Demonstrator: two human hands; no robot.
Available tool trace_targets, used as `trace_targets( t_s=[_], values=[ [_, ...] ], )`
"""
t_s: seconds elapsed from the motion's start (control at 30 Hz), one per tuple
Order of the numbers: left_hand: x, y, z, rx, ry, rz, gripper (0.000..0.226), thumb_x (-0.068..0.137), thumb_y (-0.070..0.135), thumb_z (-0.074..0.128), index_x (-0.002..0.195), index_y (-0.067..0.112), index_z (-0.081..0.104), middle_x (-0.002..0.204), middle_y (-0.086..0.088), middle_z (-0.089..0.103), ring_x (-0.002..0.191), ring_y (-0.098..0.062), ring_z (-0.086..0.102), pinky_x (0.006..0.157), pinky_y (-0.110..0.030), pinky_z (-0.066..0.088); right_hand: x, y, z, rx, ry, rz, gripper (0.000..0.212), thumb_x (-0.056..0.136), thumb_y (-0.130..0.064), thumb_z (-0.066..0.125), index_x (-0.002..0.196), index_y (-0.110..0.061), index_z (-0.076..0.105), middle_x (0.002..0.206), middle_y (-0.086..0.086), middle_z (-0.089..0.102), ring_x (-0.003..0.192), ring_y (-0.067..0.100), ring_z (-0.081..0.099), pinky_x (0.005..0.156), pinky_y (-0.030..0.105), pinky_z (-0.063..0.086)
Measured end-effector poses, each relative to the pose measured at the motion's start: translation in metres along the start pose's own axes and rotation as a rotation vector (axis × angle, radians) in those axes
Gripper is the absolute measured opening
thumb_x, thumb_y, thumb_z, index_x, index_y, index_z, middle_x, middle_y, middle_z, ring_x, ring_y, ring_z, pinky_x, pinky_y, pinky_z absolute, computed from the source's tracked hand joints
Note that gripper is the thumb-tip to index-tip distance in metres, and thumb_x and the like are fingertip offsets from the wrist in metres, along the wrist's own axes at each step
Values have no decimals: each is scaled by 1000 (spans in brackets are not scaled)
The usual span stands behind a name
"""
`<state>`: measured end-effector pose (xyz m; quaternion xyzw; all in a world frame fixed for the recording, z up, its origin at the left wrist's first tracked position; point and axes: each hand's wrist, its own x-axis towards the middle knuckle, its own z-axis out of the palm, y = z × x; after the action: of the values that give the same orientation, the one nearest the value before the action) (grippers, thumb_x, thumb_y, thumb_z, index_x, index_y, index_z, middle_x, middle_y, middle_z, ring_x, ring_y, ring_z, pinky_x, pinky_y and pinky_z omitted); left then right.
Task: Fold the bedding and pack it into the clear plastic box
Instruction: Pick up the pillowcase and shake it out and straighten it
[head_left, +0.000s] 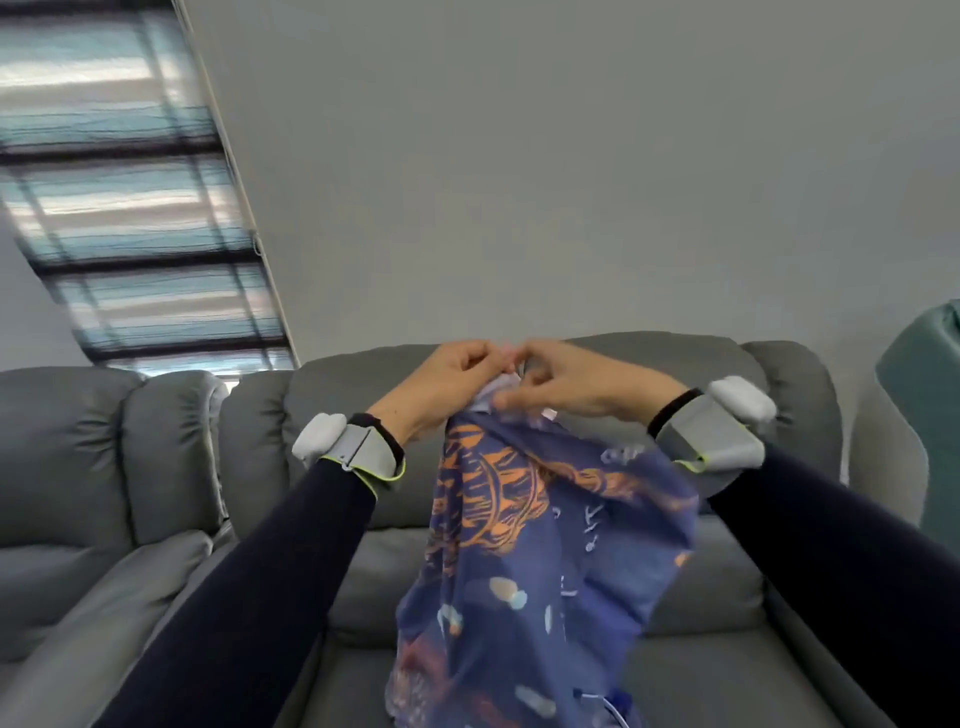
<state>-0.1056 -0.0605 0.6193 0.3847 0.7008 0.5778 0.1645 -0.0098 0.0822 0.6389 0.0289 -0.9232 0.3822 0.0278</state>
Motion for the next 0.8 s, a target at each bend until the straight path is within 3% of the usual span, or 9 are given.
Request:
trace_targets(
  t_s=[0.07, 0.13, 0.23, 0.3, 0.47, 0.53, 0.6, 0.73, 0.8],
  values=[
    [-8, -5, 2, 36, -59, -42, 23, 97, 22, 52, 77, 15, 63, 75, 2, 63, 70, -5, 54, 67, -16, 44, 0, 13, 30, -55, -155, 27, 20, 86, -28, 70, 100, -19, 59, 77, -8, 61, 63, -5, 53, 62, 9, 41],
    [-15, -14, 4, 100, -75, -77, 24, 95, 28, 55, 77, 16, 65, 77, -1, 63, 72, -9, 54, 71, -21, 45, 2, 26, 59, -87, -198, 82, 20, 89, -33, 64, 90, -14, 61, 80, 0, 60, 71, 10, 53, 68, 24, 44],
    [-21, -20, 0, 98, -83, -99, 23, 94, 34, 56, 83, 16, 66, 91, -8, 69, 86, -16, 63, 86, -32, 50, 6, 29, 68, 80, -38, 123, 20, 95, -23, 51, 82, -8, 58, 78, 10, 60, 69, 15, 49, 63, 28, 43],
    [-23, -22, -8, 123, -95, -74, 20, 92, 36, 58, 92, 19, 69, 103, -5, 71, 100, -18, 65, 94, -32, 49, 9, 27, 55, 127, 60, 108, 20, 95, -16, 48, 93, 0, 60, 92, 21, 66, 75, 16, 52, 64, 29, 46],
    [-27, -18, -17, 217, -74, 19, 18, 93, 8, 55, 100, 19, 67, 102, 7, 69, 93, 2, 61, 86, -10, 45, 9, 20, 44, 293, 72, 85, 19, 93, -19, 56, 111, -14, 55, 92, -2, 59, 79, 6, 54, 67, 14, 46],
    [-29, -10, -21, 227, -142, 33, 21, 92, 0, 53, 93, 16, 66, 93, 8, 68, 87, 1, 60, 84, -11, 44, 16, 22, 44, 472, 192, 90, 15, 94, -13, 48, 106, -20, 53, 99, 1, 60, 87, 8, 54, 85, 26, 48],
    [-31, 1, -25, 279, -263, 33, 31, 88, -8, 50, 77, 16, 67, 82, 12, 69, 82, 0, 62, 82, -12, 43, 20, 28, 48, 553, 172, 69, 20, 93, -8, 46, 102, -24, 54, 106, 7, 61, 94, 14, 54, 89, 33, 46],
    [-21, 9, -40, 736, -214, 79, 48, 67, -13, 43, 63, 25, 71, 88, 10, 67, 89, -10, 63, 84, -27, 47, 18, 39, 59, 322, -130, 64, 20, 90, -26, 60, 101, -9, 64, 103, 14, 69, 89, 12, 58, 82, 28, 45],
    [-15, -2, -52, 1026, 5, 134, 43, 72, -5, 47, 86, 24, 75, 107, 2, 62, 101, -23, 60, 87, -36, 48, 23, 42, 46, 33, 113, 112, 33, 89, -34, 61, 75, -5, 60, 70, 12, 61, 69, 13, 49, 66, 27, 35]
  ],
)
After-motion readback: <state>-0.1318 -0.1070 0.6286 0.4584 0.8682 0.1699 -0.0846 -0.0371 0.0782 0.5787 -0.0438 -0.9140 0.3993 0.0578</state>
